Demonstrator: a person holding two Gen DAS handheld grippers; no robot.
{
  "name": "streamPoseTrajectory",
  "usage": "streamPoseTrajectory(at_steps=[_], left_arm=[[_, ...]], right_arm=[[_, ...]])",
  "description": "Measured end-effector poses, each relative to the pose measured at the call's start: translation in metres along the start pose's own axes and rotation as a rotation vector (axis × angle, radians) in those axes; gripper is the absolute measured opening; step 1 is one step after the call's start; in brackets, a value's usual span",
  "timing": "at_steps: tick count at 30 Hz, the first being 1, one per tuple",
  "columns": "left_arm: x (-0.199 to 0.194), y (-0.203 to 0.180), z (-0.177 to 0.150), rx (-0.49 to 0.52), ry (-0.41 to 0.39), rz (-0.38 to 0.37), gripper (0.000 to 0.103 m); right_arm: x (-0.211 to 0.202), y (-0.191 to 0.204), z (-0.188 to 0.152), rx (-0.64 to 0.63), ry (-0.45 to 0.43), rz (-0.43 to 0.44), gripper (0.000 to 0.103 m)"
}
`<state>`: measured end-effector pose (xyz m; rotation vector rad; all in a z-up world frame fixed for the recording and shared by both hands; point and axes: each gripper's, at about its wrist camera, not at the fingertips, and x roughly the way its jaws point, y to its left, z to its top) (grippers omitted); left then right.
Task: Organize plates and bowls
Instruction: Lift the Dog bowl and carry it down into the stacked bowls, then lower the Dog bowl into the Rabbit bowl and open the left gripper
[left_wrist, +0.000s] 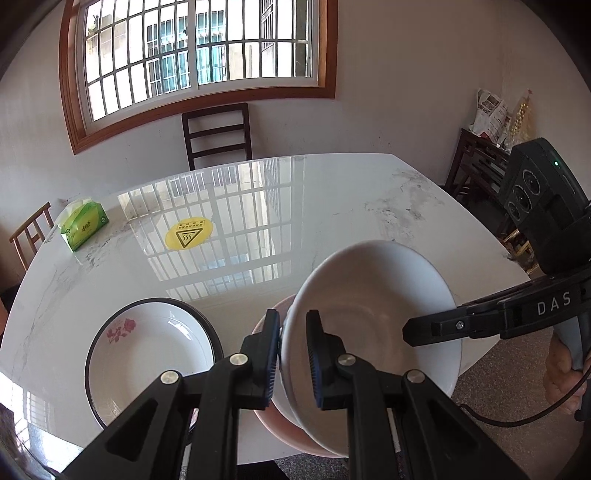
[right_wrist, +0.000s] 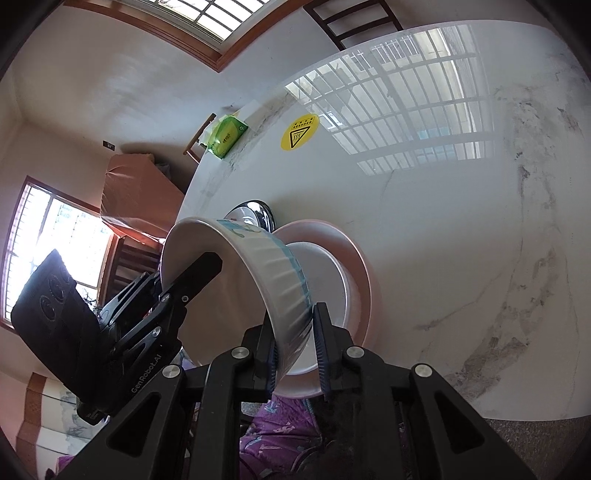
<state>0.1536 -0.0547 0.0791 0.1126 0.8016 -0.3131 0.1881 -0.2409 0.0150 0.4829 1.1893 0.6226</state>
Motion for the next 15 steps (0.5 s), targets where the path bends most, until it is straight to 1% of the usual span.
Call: streamPoseTrajectory(at_steps=[6,15], left_arm=[[-0.001,-0.001,-0.013,0.001,0.019,-0.001,0.015],[0.0,0.004,-0.018,-0.021,0.036,-0.017,0.015]], right_arm=[[0.0,0.002,-0.012,0.001,0.008,-0.004,0.02],[0.004,0.003,-0.019,0.007,0.013,-0.013,0.021]])
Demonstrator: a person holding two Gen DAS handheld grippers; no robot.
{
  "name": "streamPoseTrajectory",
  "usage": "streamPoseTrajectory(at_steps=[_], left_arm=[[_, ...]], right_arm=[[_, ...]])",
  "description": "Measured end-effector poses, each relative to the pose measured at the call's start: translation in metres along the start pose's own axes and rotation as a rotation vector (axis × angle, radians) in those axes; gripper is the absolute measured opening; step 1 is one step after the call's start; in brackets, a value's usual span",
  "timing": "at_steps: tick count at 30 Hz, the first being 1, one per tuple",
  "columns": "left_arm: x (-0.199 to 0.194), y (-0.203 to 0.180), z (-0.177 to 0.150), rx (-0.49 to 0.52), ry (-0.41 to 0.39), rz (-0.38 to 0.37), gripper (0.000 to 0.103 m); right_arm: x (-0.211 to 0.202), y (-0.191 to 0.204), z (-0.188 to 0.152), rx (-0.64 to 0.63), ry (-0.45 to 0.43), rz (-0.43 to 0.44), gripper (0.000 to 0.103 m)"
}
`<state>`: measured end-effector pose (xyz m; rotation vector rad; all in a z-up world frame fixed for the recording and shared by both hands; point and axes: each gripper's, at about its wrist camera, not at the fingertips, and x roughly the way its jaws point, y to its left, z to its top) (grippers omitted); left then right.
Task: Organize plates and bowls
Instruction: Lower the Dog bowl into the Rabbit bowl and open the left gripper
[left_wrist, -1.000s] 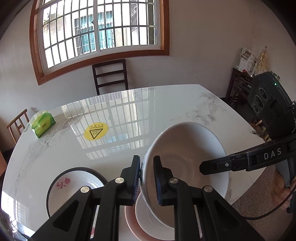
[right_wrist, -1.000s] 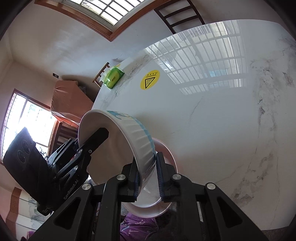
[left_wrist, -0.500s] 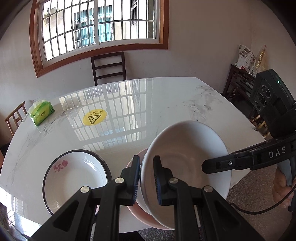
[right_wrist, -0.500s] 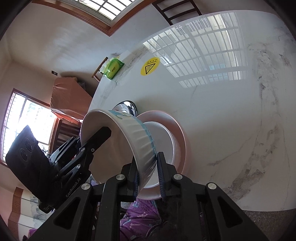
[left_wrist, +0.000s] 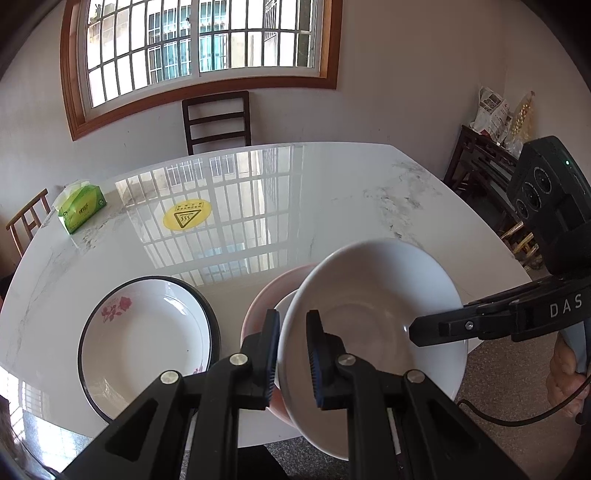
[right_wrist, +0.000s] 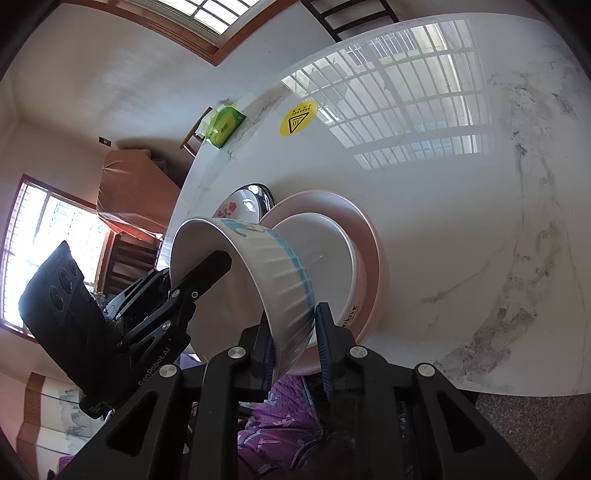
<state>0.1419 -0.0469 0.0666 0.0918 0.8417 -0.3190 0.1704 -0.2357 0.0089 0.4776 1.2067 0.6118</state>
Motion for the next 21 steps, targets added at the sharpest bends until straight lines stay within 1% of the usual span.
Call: streamPoseTrajectory(at_steps=[11,21], left_arm=[[0.006,0.002,-0.001,-0.015,0.024,-0.014,0.015],[0.012,0.002,0.0,-0.02,0.033,-0.009,0.015]], right_arm=[[0.004,0.005,-0.004,0.006,0.006,-0.011,0.022],[0.006,0.005,-0.003,0.01,0.01,-0.012,0.022]])
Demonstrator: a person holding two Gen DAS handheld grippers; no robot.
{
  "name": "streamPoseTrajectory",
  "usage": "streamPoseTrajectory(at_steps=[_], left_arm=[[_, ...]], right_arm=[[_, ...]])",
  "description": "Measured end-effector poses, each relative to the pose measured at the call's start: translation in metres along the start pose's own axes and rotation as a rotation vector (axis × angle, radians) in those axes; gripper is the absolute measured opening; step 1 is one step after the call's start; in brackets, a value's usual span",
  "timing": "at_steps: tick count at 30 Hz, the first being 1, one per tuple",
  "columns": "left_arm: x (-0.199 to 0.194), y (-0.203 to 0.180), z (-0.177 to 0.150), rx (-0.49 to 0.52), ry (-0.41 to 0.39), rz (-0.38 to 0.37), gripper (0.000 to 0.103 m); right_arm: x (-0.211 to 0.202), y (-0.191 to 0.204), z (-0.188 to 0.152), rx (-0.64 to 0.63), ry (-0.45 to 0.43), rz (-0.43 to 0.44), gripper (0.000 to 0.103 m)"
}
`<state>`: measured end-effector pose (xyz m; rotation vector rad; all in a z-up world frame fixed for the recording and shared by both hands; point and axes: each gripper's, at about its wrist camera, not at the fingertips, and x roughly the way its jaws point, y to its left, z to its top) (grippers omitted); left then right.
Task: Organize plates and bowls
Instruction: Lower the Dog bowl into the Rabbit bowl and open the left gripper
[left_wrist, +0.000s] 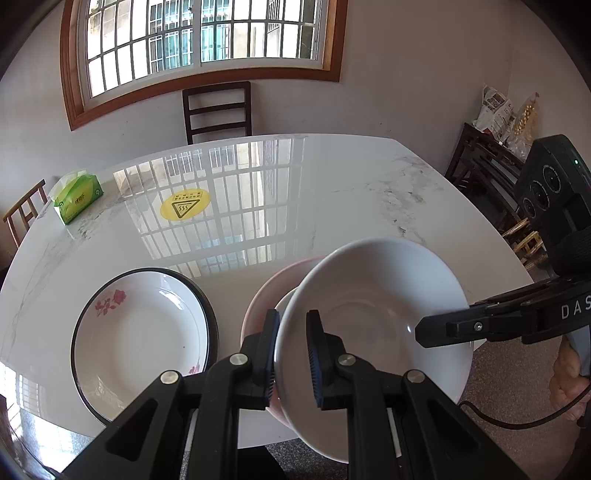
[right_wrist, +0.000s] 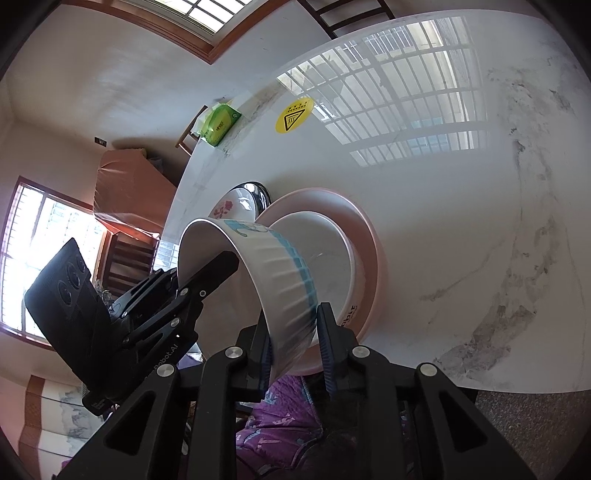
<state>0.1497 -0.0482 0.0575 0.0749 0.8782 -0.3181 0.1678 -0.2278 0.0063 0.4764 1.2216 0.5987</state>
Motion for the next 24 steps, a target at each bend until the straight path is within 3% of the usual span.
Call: streamPoseTrajectory(at_steps=[24], left_arm=[[0.015,0.0,0.002,-0.01,0.051,-0.007,0.015]], right_arm=[[0.013,-0.005,-0.005,0.021,0.014,-0.01,0.023]])
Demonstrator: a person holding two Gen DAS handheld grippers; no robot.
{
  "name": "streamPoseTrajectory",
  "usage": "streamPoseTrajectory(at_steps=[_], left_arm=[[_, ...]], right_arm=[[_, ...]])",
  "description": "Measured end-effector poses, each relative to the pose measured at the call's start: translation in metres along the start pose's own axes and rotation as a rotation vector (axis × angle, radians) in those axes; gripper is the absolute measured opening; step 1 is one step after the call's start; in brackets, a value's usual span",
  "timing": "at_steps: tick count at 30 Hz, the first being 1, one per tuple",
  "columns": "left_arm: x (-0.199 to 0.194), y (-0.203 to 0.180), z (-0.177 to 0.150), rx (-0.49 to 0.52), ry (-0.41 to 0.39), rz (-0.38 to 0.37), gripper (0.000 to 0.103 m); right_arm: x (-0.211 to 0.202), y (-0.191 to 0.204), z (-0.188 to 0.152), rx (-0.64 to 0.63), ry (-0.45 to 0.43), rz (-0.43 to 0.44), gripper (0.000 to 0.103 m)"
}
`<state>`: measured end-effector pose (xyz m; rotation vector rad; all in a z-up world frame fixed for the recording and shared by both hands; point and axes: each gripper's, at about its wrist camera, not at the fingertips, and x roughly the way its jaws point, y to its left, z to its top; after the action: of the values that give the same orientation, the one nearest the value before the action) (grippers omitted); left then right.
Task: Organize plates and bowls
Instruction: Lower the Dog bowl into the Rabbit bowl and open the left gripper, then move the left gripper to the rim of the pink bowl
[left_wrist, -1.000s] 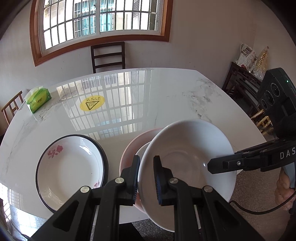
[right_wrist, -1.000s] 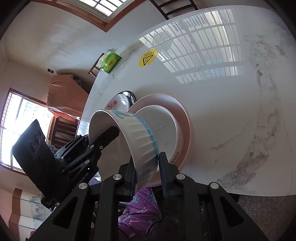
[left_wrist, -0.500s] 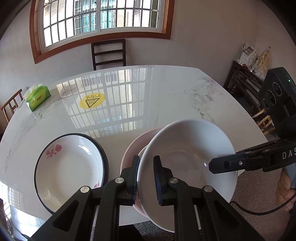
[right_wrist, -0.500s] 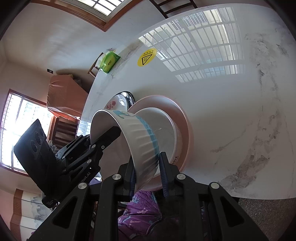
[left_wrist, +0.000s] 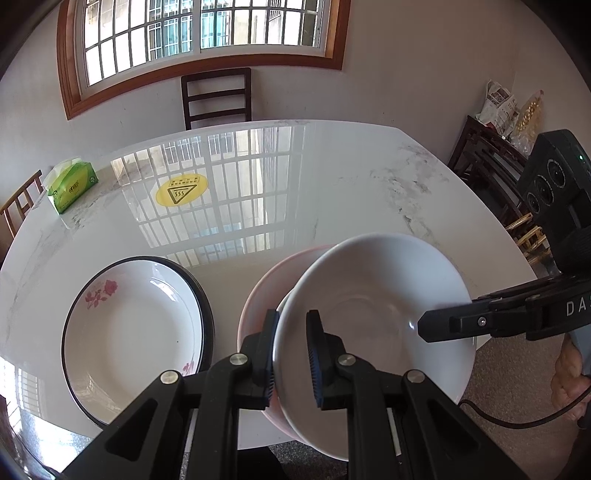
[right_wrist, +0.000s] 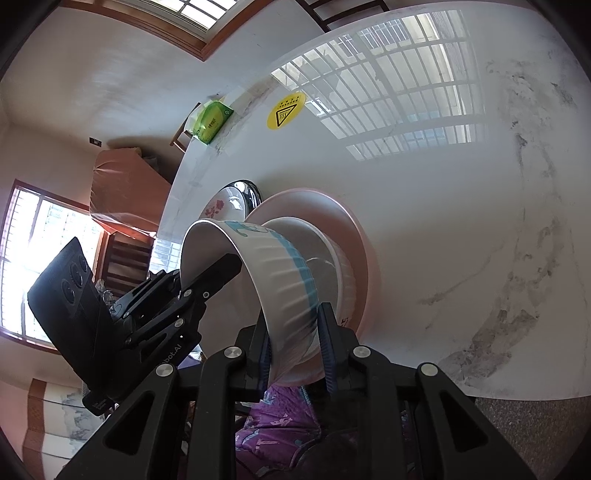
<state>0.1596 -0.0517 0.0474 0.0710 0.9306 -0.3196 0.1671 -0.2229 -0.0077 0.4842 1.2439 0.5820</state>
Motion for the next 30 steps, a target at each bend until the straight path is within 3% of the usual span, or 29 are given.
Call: streamPoseTrajectory(at_steps=[14,23,25,26,27,30], left_arm=[[0.012,0.008,-0.001,-0.016,0.028,0.011,0.016],[0.012,0.014,-0.001,-0.046,0.023,-0.02,0.017],[0.009,0.018,0.001,-0.059,0.015,-0.034,0.025],[0.009,0.02,0.002,-0.063,0.018,-0.05,0.038],[0.008,0.023,0.003,-0.073,0.021,-0.073,0.043],[0.004,0.031,0.004,-0.112,0.018,-0.134,0.043]], right_arm=[[0.0,-0.003,0.004,0.007,-0.012,-0.019,0.023],[-0.005,-0.001,0.007,-0.012,-0.031,-0.03,0.023],[-0.008,0.002,0.007,-0.033,-0.048,-0.046,0.023],[-0.009,0.003,0.006,-0.041,-0.057,-0.054,0.023],[-0.01,0.003,0.006,-0.044,-0.061,-0.055,0.023],[-0.012,0.003,0.007,-0.049,-0.066,-0.053,0.023]])
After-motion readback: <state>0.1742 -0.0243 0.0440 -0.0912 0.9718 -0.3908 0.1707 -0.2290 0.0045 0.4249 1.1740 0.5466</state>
